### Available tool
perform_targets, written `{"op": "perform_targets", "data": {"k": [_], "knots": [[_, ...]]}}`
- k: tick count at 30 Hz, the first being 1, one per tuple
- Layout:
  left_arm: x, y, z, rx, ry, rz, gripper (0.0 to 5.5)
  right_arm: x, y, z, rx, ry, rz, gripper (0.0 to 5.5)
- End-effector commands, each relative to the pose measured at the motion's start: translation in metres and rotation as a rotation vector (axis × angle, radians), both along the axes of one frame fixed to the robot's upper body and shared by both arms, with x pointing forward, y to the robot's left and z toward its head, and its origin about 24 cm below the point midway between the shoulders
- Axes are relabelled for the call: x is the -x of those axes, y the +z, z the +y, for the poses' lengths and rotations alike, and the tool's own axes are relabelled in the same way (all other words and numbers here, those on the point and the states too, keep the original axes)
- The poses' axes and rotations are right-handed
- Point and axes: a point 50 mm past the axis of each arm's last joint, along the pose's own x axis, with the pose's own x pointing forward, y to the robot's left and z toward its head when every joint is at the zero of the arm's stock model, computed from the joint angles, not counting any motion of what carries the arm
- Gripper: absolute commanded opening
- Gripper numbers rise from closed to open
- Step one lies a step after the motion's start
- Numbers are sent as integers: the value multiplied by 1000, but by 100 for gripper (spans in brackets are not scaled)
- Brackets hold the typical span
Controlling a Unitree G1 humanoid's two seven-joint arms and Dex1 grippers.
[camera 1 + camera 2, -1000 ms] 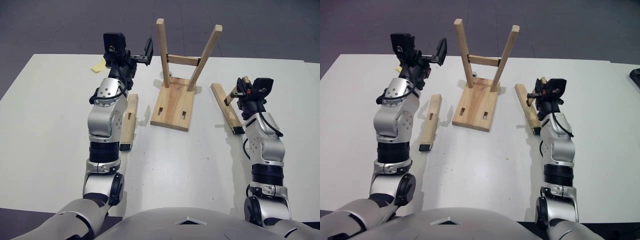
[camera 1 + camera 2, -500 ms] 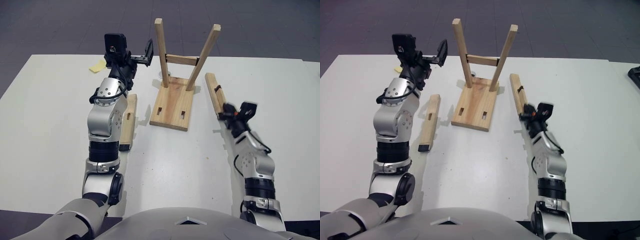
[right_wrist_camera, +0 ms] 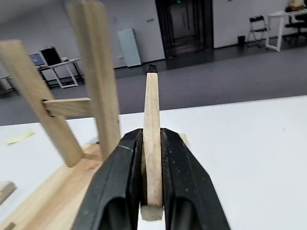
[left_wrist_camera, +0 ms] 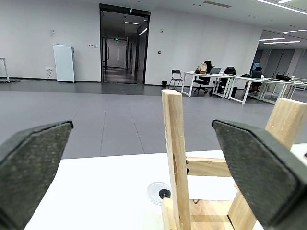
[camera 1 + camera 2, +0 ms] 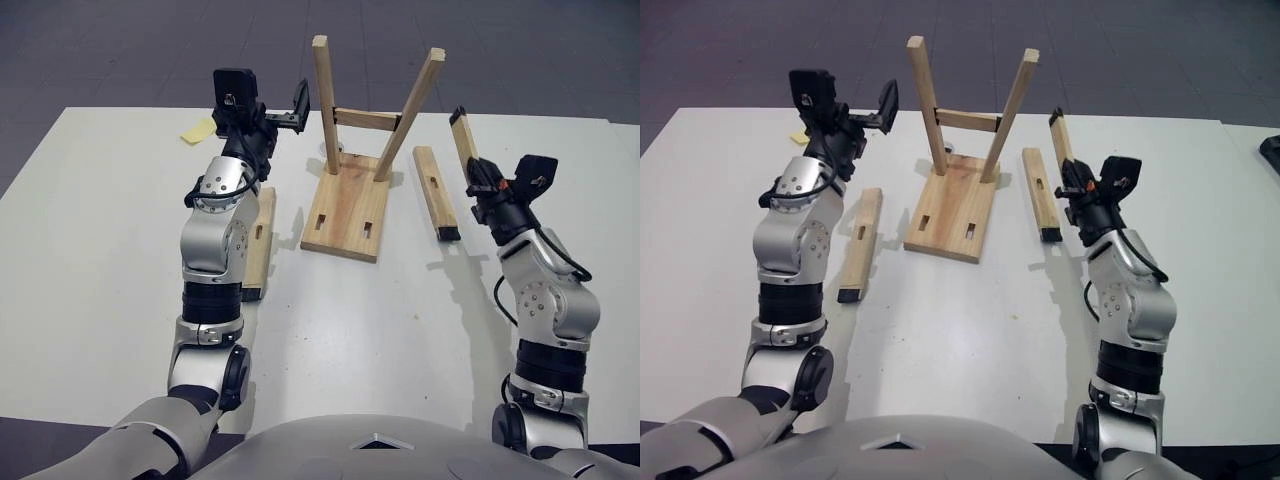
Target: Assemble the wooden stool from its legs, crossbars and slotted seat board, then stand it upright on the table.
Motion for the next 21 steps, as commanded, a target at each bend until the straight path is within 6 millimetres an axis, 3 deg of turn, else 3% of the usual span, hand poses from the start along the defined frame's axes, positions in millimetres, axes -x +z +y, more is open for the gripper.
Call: {"op": "perform_targets", "data": {"k": [1, 6, 9, 12, 14, 16, 21], "knots": [[15, 41, -5, -88, -215, -228, 540, 23, 41, 6, 78, 189, -154, 41], [19, 101, -21, -48, -327, -412, 540, 46, 76, 10, 154, 348, -290, 41], [29, 129, -45, -37, -418, -515, 540, 52, 81, 24, 204, 445, -304, 41], [36, 142, -69, -5, -492, -543, 540, 51, 76, 36, 227, 499, -293, 41], [30, 136, -80, -53, -476, -518, 540, 51, 75, 39, 232, 507, -299, 41], [16, 115, -83, -176, -405, -448, 540, 53, 80, 41, 210, 511, -332, 41], [-9, 67, -62, -304, -269, -273, 540, 59, 97, 39, 142, 519, -427, 41]]}}
